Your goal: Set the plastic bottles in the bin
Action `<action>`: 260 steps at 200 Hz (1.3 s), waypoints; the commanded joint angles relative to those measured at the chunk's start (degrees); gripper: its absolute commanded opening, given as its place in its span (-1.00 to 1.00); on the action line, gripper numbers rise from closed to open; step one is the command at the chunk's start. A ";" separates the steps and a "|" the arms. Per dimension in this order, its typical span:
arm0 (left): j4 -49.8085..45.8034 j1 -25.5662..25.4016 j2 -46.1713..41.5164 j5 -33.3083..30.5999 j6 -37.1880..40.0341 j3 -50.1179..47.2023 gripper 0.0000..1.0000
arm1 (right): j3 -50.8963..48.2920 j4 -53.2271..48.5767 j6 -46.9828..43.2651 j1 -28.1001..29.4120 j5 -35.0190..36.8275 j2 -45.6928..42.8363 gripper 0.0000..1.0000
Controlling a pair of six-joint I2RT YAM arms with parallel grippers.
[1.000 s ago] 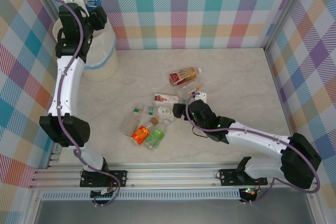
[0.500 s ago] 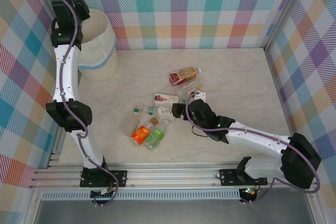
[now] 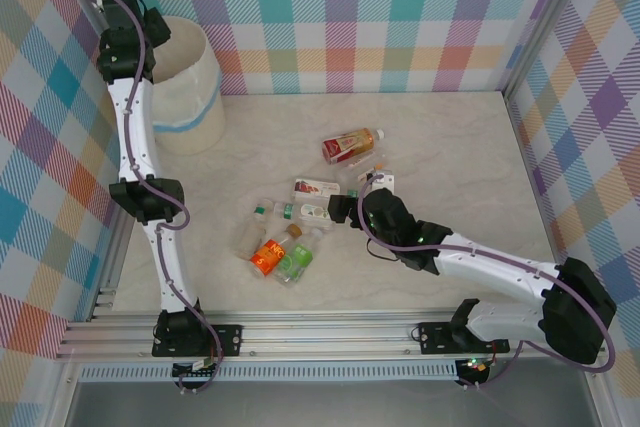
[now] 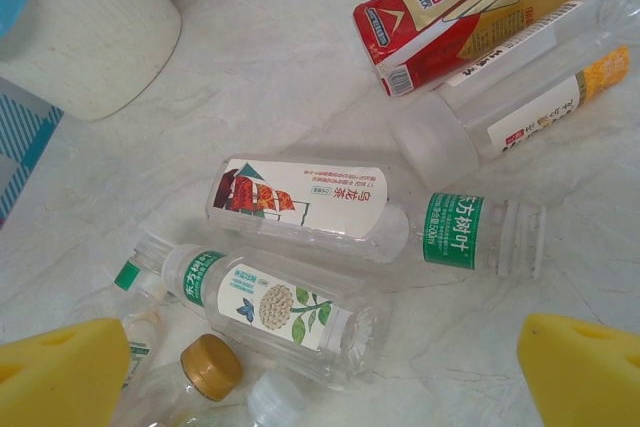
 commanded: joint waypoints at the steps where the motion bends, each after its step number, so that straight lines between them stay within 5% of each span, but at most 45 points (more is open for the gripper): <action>1: -1.74 0.51 -2.89 2.53 0.36 1.15 0.79 | -0.23 0.48 -0.68 -0.26 -0.20 -1.09 0.99; 20: -2.27 0.47 -4.26 4.32 -0.52 -0.36 0.99 | -0.08 0.06 -0.73 -0.26 -0.12 -0.82 0.99; 64: -2.87 0.36 -7.48 10.51 -4.18 -3.02 1.00 | -0.18 -1.55 2.21 -0.35 1.78 0.09 0.99; 118: 6.65 -0.86 -16.97 17.01 -5.38 -23.69 1.00 | 1.63 -1.98 -2.75 -2.13 -2.22 3.75 0.99; 221: 16.55 -7.38 -31.33 22.28 -8.09 -49.03 1.00 | 8.43 -12.07 -40.82 -15.67 -30.10 7.26 0.99; 260: 25.91 -10.85 -38.54 21.28 -12.73 -63.53 1.00 | 13.48 -17.73 -53.70 -18.77 -34.34 11.42 0.99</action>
